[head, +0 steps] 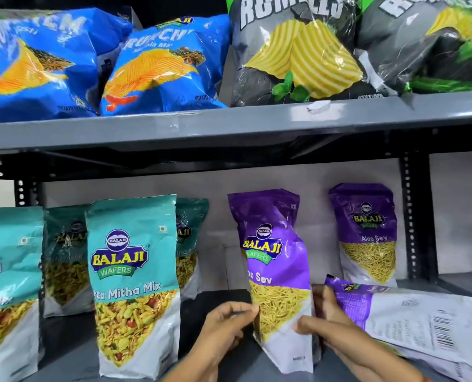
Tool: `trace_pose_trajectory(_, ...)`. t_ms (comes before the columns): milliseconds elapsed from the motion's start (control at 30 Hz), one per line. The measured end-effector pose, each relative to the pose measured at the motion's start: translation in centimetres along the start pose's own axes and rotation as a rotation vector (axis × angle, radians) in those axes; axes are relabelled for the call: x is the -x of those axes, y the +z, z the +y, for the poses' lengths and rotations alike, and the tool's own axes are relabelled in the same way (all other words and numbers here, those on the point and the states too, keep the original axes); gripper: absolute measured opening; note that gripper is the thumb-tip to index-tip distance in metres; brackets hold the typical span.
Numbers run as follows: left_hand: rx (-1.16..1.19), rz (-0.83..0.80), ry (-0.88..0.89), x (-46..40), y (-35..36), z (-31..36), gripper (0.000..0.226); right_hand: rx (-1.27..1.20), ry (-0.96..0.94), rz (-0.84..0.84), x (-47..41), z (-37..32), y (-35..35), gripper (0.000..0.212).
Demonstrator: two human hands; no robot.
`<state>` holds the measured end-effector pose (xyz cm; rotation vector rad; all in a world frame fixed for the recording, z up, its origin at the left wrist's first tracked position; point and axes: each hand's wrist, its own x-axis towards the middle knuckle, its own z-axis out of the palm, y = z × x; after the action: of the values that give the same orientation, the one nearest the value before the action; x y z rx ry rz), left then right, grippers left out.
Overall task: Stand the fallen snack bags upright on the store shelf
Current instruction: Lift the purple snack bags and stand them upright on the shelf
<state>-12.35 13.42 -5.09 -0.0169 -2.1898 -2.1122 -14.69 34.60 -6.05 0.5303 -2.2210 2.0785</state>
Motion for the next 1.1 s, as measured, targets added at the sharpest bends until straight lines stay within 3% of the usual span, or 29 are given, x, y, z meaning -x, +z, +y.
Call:
trace_pose_trajectory(100,0.039,0.035,0.063,-0.3,-0.7,0.2,0.02,0.018,-0.006,0.037,-0.6,0.4,-1.1,0.043)
trace_pose_trajectory(200,0.064,-0.037,0.0,-0.9,-1.0,0.4,0.039,0.031,-0.013,0.082,-0.6,0.6,-1.5,0.034)
trace_pose_trajectory(367,0.047,-0.247,-0.014,-1.4,-0.7,0.0,0.043,0.15,-0.006,0.011,0.6,-0.1,-0.9,0.065)
trace_pose_trajectory(600,-0.088,-0.126,0.142,-2.1,-1.4,-1.5,0.081,0.053,0.055,-0.086,0.4,-0.7,-0.7,0.055)
trace_pose_trajectory(800,-0.129,-0.03,0.169,-0.8,-1.3,-1.8,0.085,0.073,0.062,-0.087,0.8,-1.5,0.0,0.054)
trace_pose_trajectory(867,-0.071,0.124,0.204,0.1,-0.5,-1.5,0.081,0.099,0.037,-0.075,1.5,-2.0,0.6,0.066)
trace_pose_trajectory(967,0.085,0.401,0.356,2.0,1.7,-0.4,0.054,0.142,-0.052,0.032,2.6,-2.9,0.8,0.087)
trace_pose_trajectory(1033,0.204,0.348,0.415,3.6,3.8,1.0,0.046,0.208,-0.14,0.119,3.3,-3.6,0.3,0.087)
trace_pose_trajectory(1100,0.324,0.2,0.359,5.0,6.4,2.7,0.043,0.283,-0.236,0.21,3.9,-4.8,-1.2,0.077)
